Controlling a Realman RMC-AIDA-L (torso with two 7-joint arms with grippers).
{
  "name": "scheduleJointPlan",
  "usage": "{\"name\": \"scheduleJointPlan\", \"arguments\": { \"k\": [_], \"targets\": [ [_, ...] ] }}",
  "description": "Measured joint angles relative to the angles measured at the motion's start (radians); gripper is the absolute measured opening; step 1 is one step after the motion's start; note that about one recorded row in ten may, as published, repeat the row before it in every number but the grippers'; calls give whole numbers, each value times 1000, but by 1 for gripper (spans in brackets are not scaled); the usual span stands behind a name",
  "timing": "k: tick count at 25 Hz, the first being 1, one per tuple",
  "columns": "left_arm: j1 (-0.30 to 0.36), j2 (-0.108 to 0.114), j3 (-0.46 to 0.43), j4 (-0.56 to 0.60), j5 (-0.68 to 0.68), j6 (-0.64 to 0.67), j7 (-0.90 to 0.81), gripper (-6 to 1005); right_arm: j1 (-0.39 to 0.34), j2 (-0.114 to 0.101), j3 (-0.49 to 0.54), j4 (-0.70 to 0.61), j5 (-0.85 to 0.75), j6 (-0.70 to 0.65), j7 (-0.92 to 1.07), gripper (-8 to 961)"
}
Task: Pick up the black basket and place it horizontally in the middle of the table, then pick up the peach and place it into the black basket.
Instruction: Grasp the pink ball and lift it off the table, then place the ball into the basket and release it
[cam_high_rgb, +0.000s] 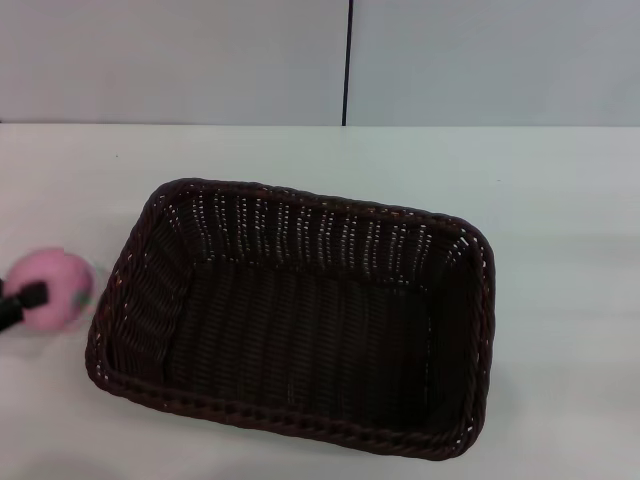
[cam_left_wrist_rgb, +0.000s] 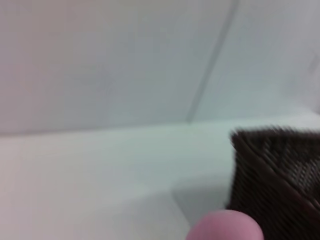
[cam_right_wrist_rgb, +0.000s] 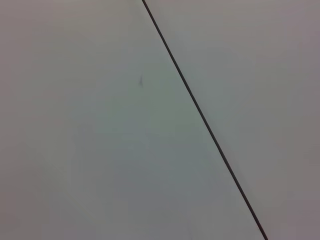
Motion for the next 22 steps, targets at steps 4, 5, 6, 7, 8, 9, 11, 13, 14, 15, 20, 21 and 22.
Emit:
{"name": "scheduleJointPlan", "arguments": {
  "k": [4, 5, 6, 7, 8, 9, 11, 13, 14, 15, 20, 21, 22],
  "targets": [
    [0, 3, -174, -12, -20, 37, 2, 298, -3, 0, 0, 0, 1, 0, -1, 502],
    [0, 3, -174, -12, -20, 37, 2, 294, -3, 0, 0, 0, 1, 0, -1, 502],
    [-2, 3, -216, -35, -52, 65, 1, 290, -4, 0, 0, 2, 1, 0, -8, 502],
    [-2, 3, -216, -35, -52, 65, 1, 287, -4, 0, 0, 2, 1, 0, -8, 502],
    [-5, 3, -224, -55, -79, 85, -2, 283, -4, 0, 0, 7, 1, 0, -15, 502],
    [-10, 3, -224, -67, -93, 100, -4, 280, -4, 0, 0, 14, 1, 2, -21, 502],
    [-39, -6, -219, -103, -116, 175, -6, 230, -2, -1, -1, 24, 1, 11, -28, 502],
    [-56, -15, -207, -113, -115, 207, 0, 218, 0, -1, -1, 24, 1, 16, -28, 502],
    [-56, -15, -207, -113, -115, 207, 0, 212, 2, -1, -4, 24, 1, 28, -28, 502],
    [-56, -15, -207, -113, -115, 207, 0, 207, 2, -1, -4, 24, 1, 28, -28, 502],
    [-158, -99, 23, -112, -113, 239, -3, 178, 6, -1, -11, 26, -3, 48, -29, 502],
    [-189, -141, 121, -86, -110, 210, -16, 173, 7, 0, -12, 26, -3, 50, -29, 502],
    [-198, -155, 162, -74, -110, 192, -23, 167, 7, 0, -12, 27, -3, 51, -29, 502]
  ]
}}
